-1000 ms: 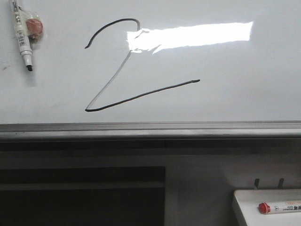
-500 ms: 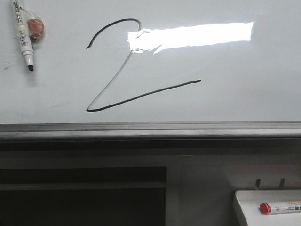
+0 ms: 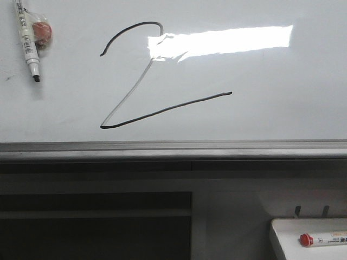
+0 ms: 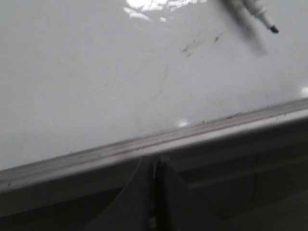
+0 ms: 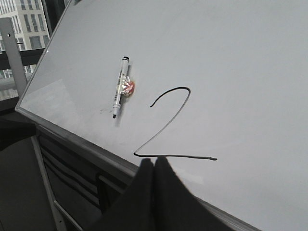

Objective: Write number 2 on whiteboard

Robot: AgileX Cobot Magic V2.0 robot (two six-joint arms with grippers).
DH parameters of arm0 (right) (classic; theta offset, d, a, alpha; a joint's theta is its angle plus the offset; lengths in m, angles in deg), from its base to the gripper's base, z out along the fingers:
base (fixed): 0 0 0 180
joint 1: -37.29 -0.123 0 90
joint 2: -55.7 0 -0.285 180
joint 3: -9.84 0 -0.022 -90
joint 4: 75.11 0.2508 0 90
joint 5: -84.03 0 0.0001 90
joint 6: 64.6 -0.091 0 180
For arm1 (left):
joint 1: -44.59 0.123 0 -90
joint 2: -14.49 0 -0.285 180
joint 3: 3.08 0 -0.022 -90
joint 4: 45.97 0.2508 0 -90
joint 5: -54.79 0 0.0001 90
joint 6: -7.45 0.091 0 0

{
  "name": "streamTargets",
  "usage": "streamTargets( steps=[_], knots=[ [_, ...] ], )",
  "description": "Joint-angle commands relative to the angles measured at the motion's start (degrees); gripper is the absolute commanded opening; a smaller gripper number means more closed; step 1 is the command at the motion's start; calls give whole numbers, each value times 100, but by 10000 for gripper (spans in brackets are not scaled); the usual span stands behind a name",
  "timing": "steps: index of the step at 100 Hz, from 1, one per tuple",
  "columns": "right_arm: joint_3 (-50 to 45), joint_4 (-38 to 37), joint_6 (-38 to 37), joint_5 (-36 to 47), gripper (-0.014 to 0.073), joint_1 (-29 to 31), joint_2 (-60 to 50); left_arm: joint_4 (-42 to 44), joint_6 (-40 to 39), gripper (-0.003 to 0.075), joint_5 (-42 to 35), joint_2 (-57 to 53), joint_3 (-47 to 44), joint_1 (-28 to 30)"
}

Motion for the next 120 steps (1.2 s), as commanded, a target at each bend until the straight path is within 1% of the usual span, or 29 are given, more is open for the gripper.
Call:
streamTargets(
  steps=[1,9,81,86,91,99,103,106,112,113,116,120],
  knots=[
    [136,0,9,317,-51,38,59,362,-78,-20,-190,-151,-75,78],
    [136,0,9,328,-51,38,59,735,-78,-20,-190,-151,-75,90],
    [136,0,9,317,-51,38,59,711,-78,-20,-190,-151,-75,90],
    [69,-163,9,544,-51,84,59,711,-78,-20,-190,-151,-75,90],
    [-70,-267,9,1159,-51,169,59,711,-78,-20,-190,-151,-65,90],
    [-254,-379,9,1557,-51,323,59,711,-78,-20,-190,-151,-65,90],
    [-355,-827,-235,1738,-51,438,59,711,-78,-20,-190,-151,-65,90],
    [-488,-1547,-666,1868,-51,547,59,711,-78,-20,-190,-151,-65,90],
    [-764,-2613,-2010,2144,-51,900,59,711,-78,-20,-190,-151,-65,90],
    [-838,-2867,-2165,2160,-51,947,59,711,-78,-20,-190,-151,-65,90],
    [-982,-3360,-2958,2177,-51,1203,59,711,-78,-20,-190,-151,-65,90],
    [-1196,-4084,-3711,2165,-51,1468,59,711,-78,-20,-190,-151,-65,90]
  ],
)
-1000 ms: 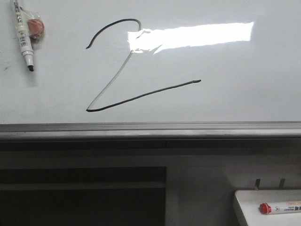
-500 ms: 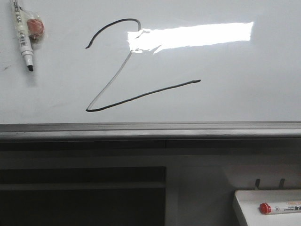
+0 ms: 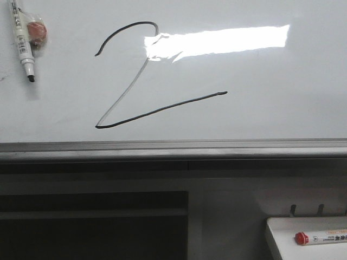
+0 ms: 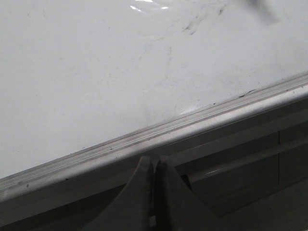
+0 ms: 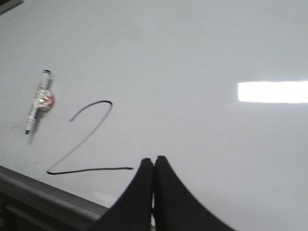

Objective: Write number 2 on whiteboard

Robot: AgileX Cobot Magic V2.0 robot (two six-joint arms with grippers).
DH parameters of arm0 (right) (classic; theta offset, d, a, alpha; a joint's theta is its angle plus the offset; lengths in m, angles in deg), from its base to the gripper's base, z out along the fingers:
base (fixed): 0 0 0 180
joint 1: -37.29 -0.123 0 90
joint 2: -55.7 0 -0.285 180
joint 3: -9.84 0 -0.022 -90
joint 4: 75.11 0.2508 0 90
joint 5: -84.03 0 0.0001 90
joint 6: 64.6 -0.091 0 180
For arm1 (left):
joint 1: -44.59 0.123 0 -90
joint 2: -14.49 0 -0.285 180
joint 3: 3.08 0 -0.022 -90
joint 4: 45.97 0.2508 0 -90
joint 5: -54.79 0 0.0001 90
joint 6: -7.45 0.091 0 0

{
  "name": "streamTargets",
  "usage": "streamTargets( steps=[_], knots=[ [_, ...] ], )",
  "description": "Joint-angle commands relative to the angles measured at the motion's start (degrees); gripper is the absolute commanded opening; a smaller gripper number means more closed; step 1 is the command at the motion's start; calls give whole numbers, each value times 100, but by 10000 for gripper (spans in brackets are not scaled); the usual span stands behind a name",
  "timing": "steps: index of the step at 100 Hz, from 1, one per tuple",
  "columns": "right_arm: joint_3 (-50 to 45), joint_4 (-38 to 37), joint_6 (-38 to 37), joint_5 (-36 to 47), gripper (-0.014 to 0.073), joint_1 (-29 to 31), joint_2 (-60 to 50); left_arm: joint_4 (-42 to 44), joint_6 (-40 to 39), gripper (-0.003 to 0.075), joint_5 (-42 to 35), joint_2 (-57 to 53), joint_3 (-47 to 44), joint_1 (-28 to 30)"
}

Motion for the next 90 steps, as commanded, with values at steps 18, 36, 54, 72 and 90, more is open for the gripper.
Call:
streamTargets(
  steps=[18,36,54,72,90],
  knots=[
    [-325,-3274,-3566,-654,-51,1502,-198,6,-51,-20,-292,-151,-68,25],
    [-325,-3274,-3566,-1824,-51,2015,-640,6,-51,-20,-292,-151,-68,25],
    [-325,-3133,-3555,-2666,-51,2043,-658,-7,-51,-20,-292,-151,-68,25],
    [-325,-3133,-3555,-2605,-51,2043,-658,-7,-51,-20,-292,-151,-68,25],
    [-325,-3133,-3555,-2581,-51,2043,-658,-7,-51,-20,-292,-151,-68,25]
  ],
)
